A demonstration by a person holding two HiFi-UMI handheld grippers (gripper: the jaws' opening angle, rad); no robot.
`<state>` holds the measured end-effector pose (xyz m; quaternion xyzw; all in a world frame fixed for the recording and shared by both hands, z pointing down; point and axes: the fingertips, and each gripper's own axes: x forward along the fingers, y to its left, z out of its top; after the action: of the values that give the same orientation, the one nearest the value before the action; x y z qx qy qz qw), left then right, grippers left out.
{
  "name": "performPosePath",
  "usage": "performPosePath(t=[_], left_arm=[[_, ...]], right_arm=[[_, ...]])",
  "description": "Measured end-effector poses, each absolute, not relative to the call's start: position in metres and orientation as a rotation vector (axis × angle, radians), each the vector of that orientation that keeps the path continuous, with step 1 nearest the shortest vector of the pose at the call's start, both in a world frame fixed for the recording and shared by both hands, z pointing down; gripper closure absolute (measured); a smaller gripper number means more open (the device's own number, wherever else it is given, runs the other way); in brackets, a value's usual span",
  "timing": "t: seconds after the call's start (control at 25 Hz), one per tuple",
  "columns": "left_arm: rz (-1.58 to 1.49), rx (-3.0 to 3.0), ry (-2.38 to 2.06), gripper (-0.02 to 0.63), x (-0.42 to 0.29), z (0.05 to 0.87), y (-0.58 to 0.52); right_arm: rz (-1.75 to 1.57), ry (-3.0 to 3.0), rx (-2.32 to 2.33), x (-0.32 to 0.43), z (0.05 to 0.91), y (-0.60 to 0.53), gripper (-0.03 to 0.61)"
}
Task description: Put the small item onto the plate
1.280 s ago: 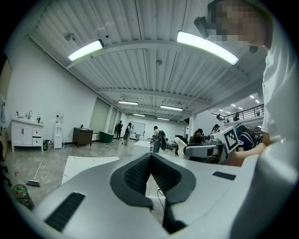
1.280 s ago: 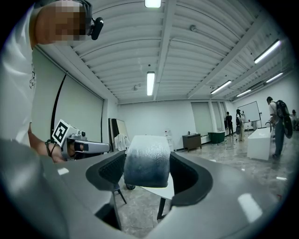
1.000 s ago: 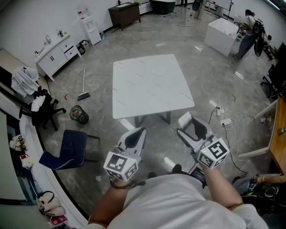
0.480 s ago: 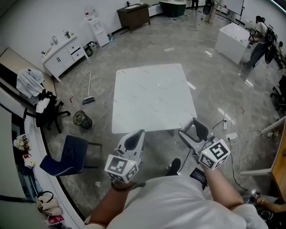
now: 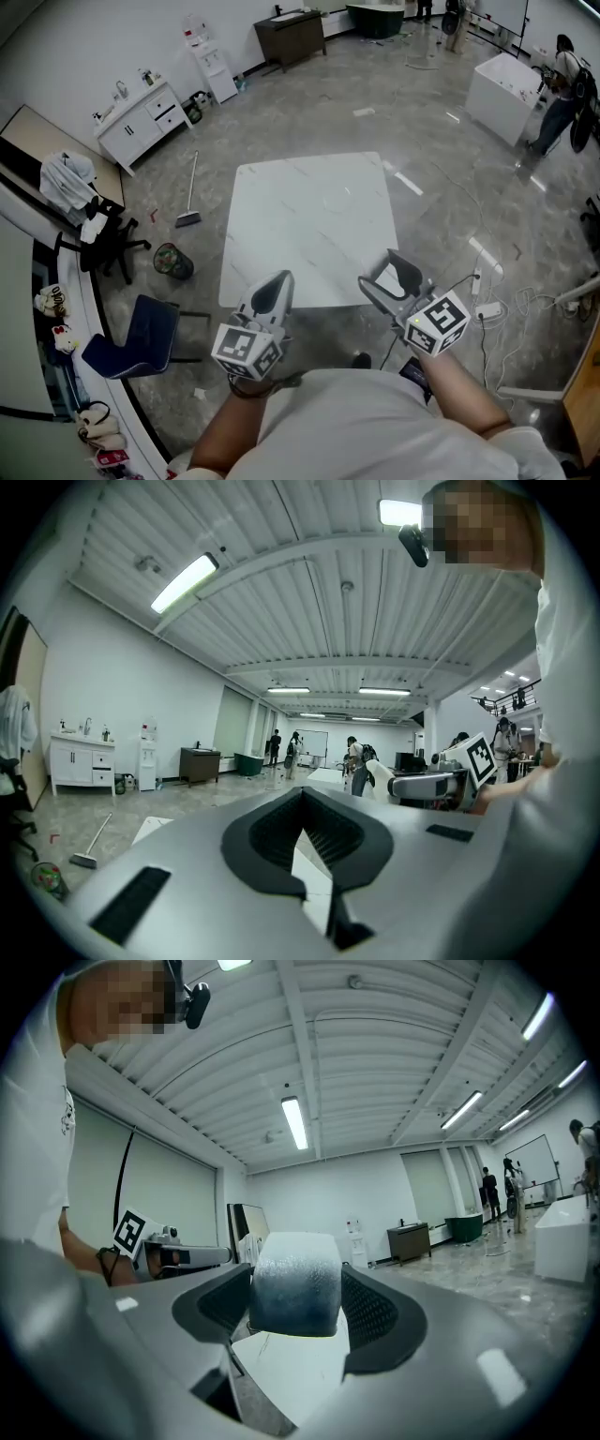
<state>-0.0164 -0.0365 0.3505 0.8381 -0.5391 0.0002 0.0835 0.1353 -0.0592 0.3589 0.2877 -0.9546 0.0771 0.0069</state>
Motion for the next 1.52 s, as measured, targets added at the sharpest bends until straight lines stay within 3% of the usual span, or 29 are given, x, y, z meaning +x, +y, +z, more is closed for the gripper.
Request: performPosePath(t=[0.6, 1.52], left_arm=[[-0.037, 2.495, -1.525, 0.607, -0.017, 0.367, -0.187], [0.102, 2.55, -1.237, 0.608, -0.118, 0.446, -0.388]], right_arm=[[0.271, -2.936, 0.905, 0.116, 0.371, -0.186, 0.287], [0.351, -2.646, 1.078, 0.007, 0.464, -0.391, 0.287]])
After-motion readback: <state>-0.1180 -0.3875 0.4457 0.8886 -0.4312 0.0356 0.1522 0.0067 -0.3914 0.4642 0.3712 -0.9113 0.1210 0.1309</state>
